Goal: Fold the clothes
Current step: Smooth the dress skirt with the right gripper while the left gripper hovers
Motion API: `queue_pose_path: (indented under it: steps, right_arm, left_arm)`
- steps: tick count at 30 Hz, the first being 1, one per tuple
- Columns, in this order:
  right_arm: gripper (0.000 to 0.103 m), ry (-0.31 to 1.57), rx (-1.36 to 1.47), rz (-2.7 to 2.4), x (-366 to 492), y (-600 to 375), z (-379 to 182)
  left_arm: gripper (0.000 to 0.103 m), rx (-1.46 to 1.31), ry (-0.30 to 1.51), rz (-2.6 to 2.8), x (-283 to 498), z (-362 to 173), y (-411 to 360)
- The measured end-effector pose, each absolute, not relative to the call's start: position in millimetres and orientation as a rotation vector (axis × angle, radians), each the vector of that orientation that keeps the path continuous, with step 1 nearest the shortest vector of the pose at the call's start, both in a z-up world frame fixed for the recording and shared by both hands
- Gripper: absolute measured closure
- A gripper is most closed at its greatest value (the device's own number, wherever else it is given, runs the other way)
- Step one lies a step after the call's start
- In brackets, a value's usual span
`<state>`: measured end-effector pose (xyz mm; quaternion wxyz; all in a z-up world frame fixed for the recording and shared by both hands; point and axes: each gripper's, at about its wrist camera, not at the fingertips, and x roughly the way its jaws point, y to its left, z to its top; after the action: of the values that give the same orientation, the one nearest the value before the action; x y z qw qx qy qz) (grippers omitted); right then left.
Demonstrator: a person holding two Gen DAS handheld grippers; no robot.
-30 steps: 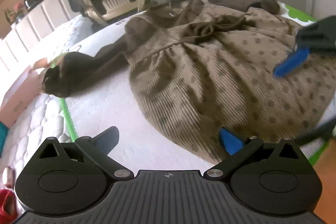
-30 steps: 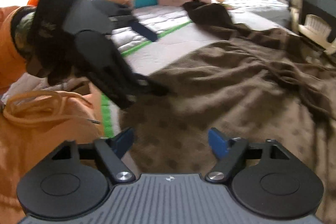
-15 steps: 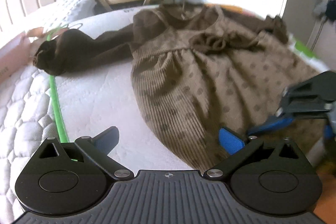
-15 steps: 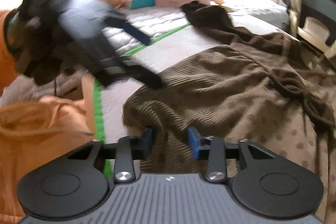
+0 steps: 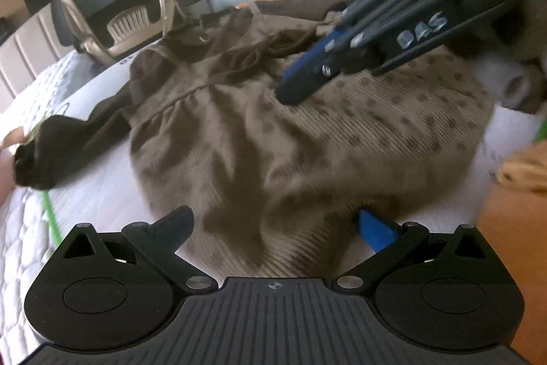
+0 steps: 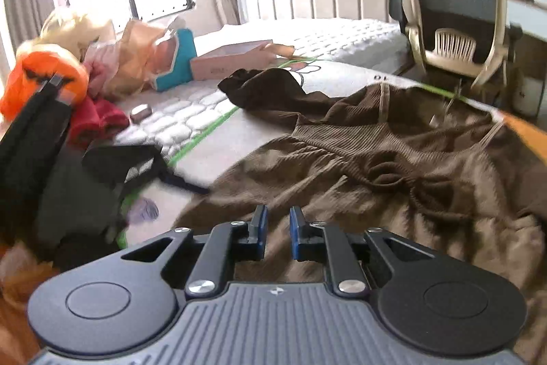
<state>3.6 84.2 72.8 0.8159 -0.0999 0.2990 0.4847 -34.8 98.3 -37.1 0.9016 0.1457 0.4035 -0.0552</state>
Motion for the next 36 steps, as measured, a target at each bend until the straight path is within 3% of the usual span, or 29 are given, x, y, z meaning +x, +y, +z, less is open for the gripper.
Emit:
queue_pose_path:
  steps: [1,3,4,11,17,23,33,36]
  right_arm:
    - [0.065,0.628,-0.244,1.039,-2.9,79.9,73.5]
    - [0.042,0.611,-0.304,1.056,-16.2,73.4,72.9]
    - [0.04,0.61,-0.335,1.068,-23.4,72.5,70.2]
    - [0.039,0.541,-0.602,0.966,-47.2,83.6,37.2]
    - [0.043,0.41,-0.481,0.679,-9.8,55.1,67.7]
    - [0.043,0.334,-0.444,0.644,-11.8,32.0,94.6]
    - [0.04,0.595,-0.552,0.858,-57.0,11.0,54.9]
    - [0.034,0.63,-0.558,0.773,-65.3,-13.7,41.8]
  left_arm:
    - [0.0,0.306,0.83,-0.098,-29.0,-38.3,98.3]
    - [0.0,0.329,0.804,-0.048,-21.6,-34.2,104.2]
    - [0.0,0.333,0.793,-0.024,-19.1,-30.1,109.5]
    - [0.0,0.324,0.739,0.077,-2.4,-7.0,132.5]
    - [0.0,0.311,0.707,0.017,-23.6,2.2,117.1]
    - [0.0,0.479,0.773,0.015,-32.6,-27.7,100.4]
    - [0.0,0.435,0.766,0.195,-46.7,-4.0,143.1]
    - [0.0,0.441,0.763,0.197,-45.8,-7.6,141.6]
